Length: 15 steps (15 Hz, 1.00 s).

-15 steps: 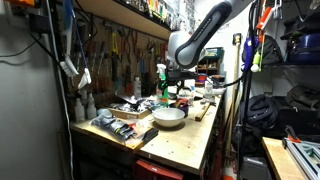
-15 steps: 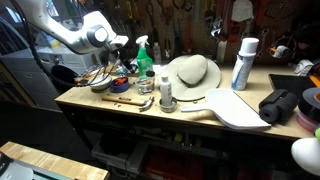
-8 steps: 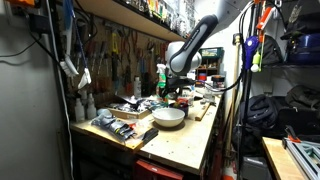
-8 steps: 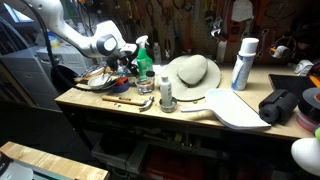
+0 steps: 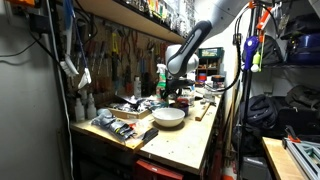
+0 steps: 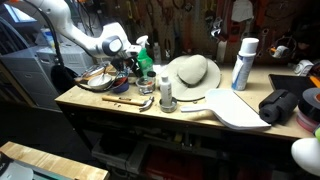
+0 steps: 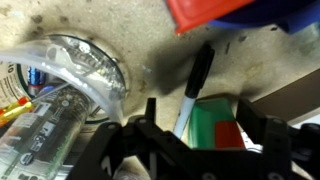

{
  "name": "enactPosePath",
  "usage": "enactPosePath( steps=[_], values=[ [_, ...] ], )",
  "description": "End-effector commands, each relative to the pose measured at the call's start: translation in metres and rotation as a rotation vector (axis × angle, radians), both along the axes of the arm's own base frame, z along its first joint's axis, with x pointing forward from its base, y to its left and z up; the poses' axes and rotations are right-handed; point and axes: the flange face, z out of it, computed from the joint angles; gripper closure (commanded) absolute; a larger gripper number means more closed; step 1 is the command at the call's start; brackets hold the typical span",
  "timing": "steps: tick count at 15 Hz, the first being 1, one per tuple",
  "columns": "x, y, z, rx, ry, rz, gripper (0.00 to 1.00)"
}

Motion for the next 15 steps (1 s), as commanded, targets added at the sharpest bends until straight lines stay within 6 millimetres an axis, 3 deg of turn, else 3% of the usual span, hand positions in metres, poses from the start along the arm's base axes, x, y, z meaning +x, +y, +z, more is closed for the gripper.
enactPosePath(
  steps=[1,3,7,10,12,15],
  values=[
    [-0.008,-0.010,-0.013,0.021,0.074,0.019,0.15],
    [-0.014,-0.005,-0.005,0.066,0.079,0.054,0.15],
    [-0.023,-0.005,0.009,0.112,0.030,0.043,0.03],
    [-0.024,-0.007,0.003,0.139,0.004,-0.001,0.20],
    [-0.024,-0.005,-0.003,0.154,-0.017,-0.031,0.40],
    [-0.022,-0.002,-0.007,0.154,-0.066,-0.055,0.44]
  ],
)
